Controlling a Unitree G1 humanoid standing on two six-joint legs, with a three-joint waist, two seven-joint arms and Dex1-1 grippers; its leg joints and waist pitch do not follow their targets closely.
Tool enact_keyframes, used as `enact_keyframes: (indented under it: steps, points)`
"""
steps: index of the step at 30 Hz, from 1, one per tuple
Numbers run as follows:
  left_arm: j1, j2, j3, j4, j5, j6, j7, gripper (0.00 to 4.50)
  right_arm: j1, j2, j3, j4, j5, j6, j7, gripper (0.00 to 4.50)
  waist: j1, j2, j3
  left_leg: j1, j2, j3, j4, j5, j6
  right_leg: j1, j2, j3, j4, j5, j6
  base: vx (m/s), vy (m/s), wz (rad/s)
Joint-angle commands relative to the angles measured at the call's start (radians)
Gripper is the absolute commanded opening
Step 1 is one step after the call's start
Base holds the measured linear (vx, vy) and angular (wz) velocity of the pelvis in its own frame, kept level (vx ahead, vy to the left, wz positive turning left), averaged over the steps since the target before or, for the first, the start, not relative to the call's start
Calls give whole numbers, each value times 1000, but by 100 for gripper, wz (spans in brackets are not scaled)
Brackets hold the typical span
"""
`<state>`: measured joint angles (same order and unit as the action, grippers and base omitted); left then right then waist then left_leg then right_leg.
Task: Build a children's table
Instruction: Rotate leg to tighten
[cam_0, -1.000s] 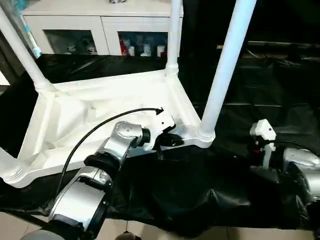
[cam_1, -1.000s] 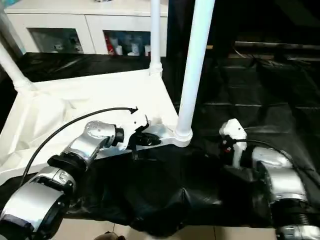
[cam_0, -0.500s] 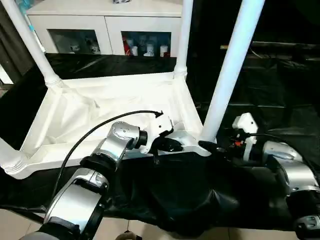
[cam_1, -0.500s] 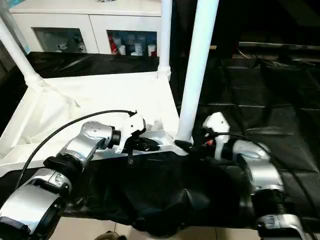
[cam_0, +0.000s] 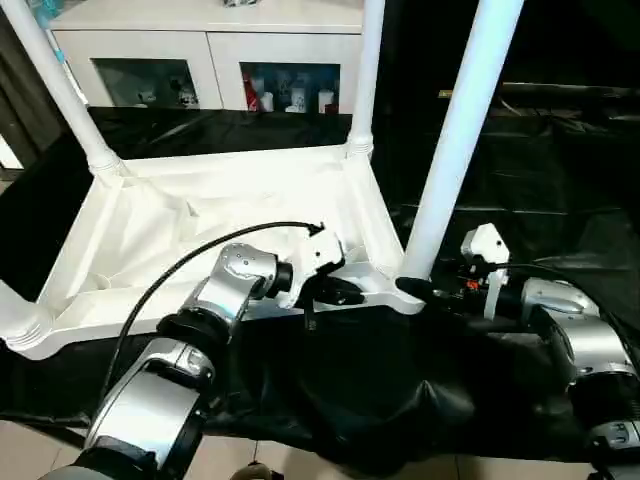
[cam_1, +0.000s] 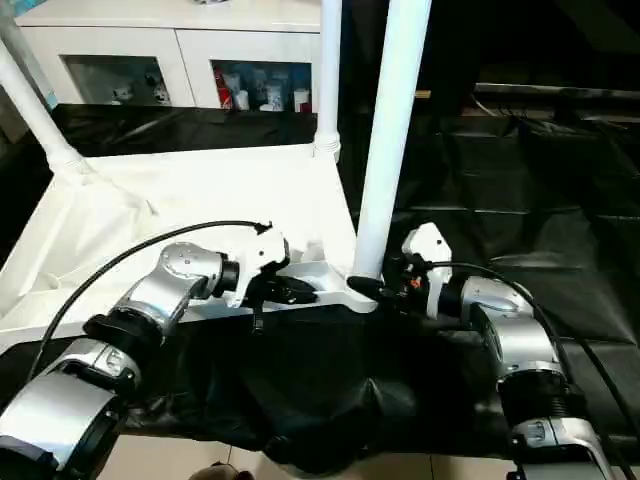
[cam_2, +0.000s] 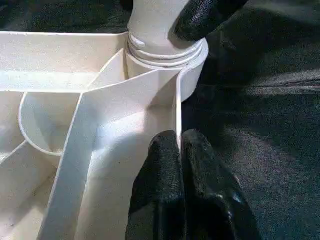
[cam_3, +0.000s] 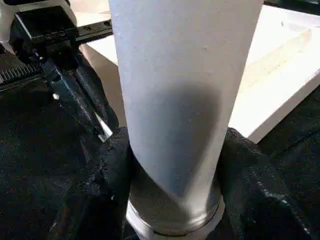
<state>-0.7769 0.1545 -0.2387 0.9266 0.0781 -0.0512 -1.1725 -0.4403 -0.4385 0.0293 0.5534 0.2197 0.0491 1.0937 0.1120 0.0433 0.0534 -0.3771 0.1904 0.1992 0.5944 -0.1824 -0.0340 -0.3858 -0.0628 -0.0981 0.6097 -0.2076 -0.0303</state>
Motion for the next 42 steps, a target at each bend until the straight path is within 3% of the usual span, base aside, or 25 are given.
enact_keyframes:
  steps: [1,5,6,7,9,12,14,16,17,18,19,21,23,24,25,32,33,37,42]
  points:
    - [2,-7,-2,-22,-15,4,-8,0,0,15,20,18,-19,7,-6,210,-1,-19,-75,11,54,-28,-49,-82,133,54,-99,57,-68,-62,-219,0,0,0]
    - [-8,-19,14,-8,-12,17,57,0,13,44,19,47,-42,0,-87,208,-4,-18,-73,12,56,-29,-51,-89,123,51,-100,58,-70,-85,-219,0,0,0]
    - [-17,-27,18,8,-2,16,106,0,14,75,1,73,-47,3,-167,207,-5,-22,-72,12,54,-27,-51,-98,121,51,-99,57,-73,-100,-217,0,0,0]
    - [-23,-31,21,17,4,16,134,0,14,93,-10,88,-49,7,-213,207,-9,-18,-68,13,54,-29,-54,-116,107,48,-102,58,-78,-140,-212,0,0,0]
    - [-36,-44,27,41,15,19,202,0,18,133,-26,108,-59,5,-311,206,-21,-21,-63,19,50,-30,-59,-163,73,48,-103,57,-94,-246,-185,0,0,0]
    - [-66,-75,44,78,22,38,313,0,18,209,-41,147,-93,7,-509,206,-31,-17,-58,24,50,-32,-65,-201,52,45,-102,58,-103,-317,-167,0,0,0]
    - [-84,-99,51,98,23,53,372,0,2,265,-61,179,-92,33,-625,206,-37,-12,-60,27,51,-35,-68,-214,35,42,-103,60,-104,-324,-165,0,0,0]
    - [-106,-127,49,120,28,60,435,0,-28,330,-35,210,-122,21,-694,206,-42,-5,-61,27,51,-37,-70,-222,26,42,-103,61,-102,-301,-172,0,0,0]
    - [-106,-127,49,120,28,60,435,0,-28,330,-35,210,-122,21,-694,206,-48,-10,-61,24,50,-36,-69,-225,25,46,-103,62,-100,-282,-179,0,0,0]
    - [-110,-133,46,125,30,59,443,0,-36,346,-21,215,-131,11,-693,206,-48,-10,-62,23,48,-35,-68,-224,30,47,-102,62,-101,-274,-181,0,0,0]
    - [-116,-141,45,134,31,51,445,0,-49,371,4,222,-146,-17,-681,241,-50,-8,-63,21,47,-34,-65,-207,43,48,-104,63,-100,-250,-183,0,0,0]
    - [-118,-143,45,137,30,43,429,0,-58,386,21,217,-143,-38,-642,275,-51,-9,-63,19,46,-34,-65,-198,54,50,-103,63,-98,-230,-188,0,0,0]
    - [-113,-134,45,130,27,37,402,0,-59,379,30,203,-140,-53,-601,277,-49,-12,-63,19,47,-34,-64,-198,64,51,-104,63,-97,-229,-190,0,0,0]
    - [-112,-131,45,130,27,34,394,0,-59,377,32,199,-140,-58,-590,304,-51,-11,-62,18,48,-33,-65,-197,68,51,-103,63,-96,-227,-191,0,0,0]
    - [-109,-126,44,128,26,28,385,0,-57,369,32,190,-133,-58,-566,304,-53,-17,-62,17,47,-33,-65,-195,71,52,-102,63,-96,-225,-191,0,0,0]
    - [-59,-59,33,77,-1,-10,222,0,-27,241,55,90,-81,-31,-290,304,-44,-15,-66,10,51,-30,-58,-141,120,57,-99,60,-82,-120,-218,0,0,0]
    - [-35,-35,29,46,-18,-20,139,0,-19,200,61,71,-73,-17,-219,304,-42,-19,-66,10,51,-29,-58,-143,122,57,-100,60,-83,-127,-220,0,0,0]
    - [4,11,16,-14,-45,-17,5,0,-17,141,53,60,-51,22,-109,304,-39,-16,-65,14,55,-28,-60,-166,106,53,-102,61,-86,-187,-217,0,0,0]
    - [21,49,20,-33,-50,-13,-49,0,-14,86,62,40,-26,61,4,304,-26,-14,-64,17,58,-27,-61,-164,96,49,-101,62,-87,-196,-212,0,0,0]
